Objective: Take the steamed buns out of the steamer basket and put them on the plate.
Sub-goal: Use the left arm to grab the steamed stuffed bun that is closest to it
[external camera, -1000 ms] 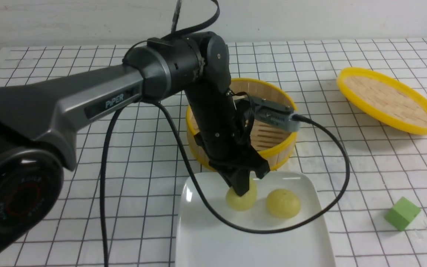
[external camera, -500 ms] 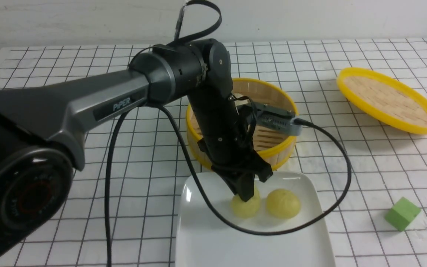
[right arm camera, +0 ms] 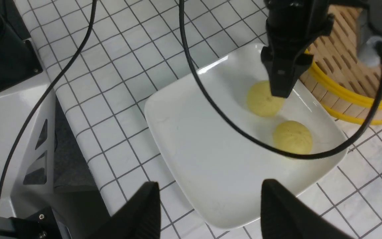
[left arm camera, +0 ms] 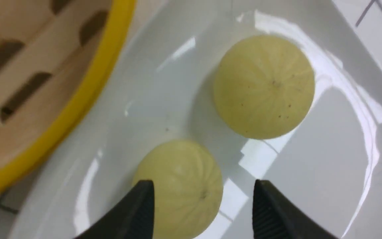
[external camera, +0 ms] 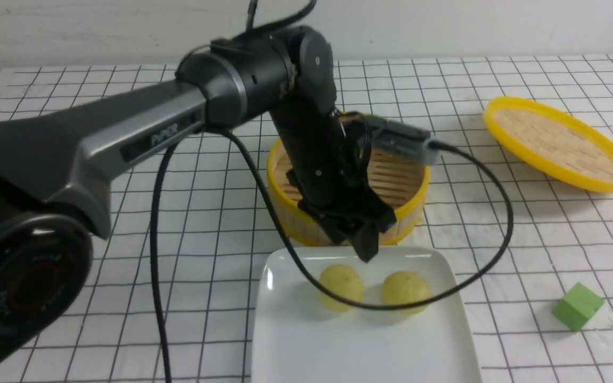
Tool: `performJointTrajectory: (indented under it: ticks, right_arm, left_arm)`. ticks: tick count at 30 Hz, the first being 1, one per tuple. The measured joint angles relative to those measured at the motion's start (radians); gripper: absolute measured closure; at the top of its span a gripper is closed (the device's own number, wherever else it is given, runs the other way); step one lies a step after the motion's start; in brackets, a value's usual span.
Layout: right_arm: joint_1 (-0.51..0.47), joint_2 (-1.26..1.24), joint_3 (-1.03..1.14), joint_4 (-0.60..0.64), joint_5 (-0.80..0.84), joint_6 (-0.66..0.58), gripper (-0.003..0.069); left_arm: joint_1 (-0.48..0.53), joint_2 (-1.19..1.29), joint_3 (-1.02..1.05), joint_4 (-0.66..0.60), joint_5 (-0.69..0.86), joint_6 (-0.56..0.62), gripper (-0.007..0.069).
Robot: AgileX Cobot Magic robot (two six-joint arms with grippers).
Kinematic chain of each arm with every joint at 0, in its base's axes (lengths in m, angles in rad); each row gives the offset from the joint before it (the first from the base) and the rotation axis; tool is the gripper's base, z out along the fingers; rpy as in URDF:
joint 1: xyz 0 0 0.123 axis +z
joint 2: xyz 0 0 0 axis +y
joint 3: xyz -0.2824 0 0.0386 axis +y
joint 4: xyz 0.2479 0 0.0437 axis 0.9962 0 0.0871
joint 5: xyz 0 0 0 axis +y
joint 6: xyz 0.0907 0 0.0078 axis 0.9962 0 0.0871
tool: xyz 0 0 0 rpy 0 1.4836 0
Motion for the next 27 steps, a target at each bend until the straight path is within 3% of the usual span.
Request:
performJointTrajectory:
  ticks: [6,9,16,27]
  right_arm:
    - [0.0,0.0,0.0,0.012,0.0,0.0,0.0248]
    - [0.0,0.0,0.0,0.013,0.0,0.0,0.0248]
    - [0.0,0.0,0.0,0.013,0.0,0.0,0.0248]
    - [0.0,0.0,0.0,0.017,-0.004,0.0,0.0248]
  left_arm:
    - [0.0,-0.079,-0.213,0.113,0.014,-0.025,0.0202]
    - [0.0,-0.093,-0.313,0.231,0.019,-0.046,0.0202]
    - [0.0,-0.079,-0.349,0.381,0.012,-0.115,0.0199]
    - [0.0,0.094,-0.35,0.521,-0.1,-0.388,0.0197]
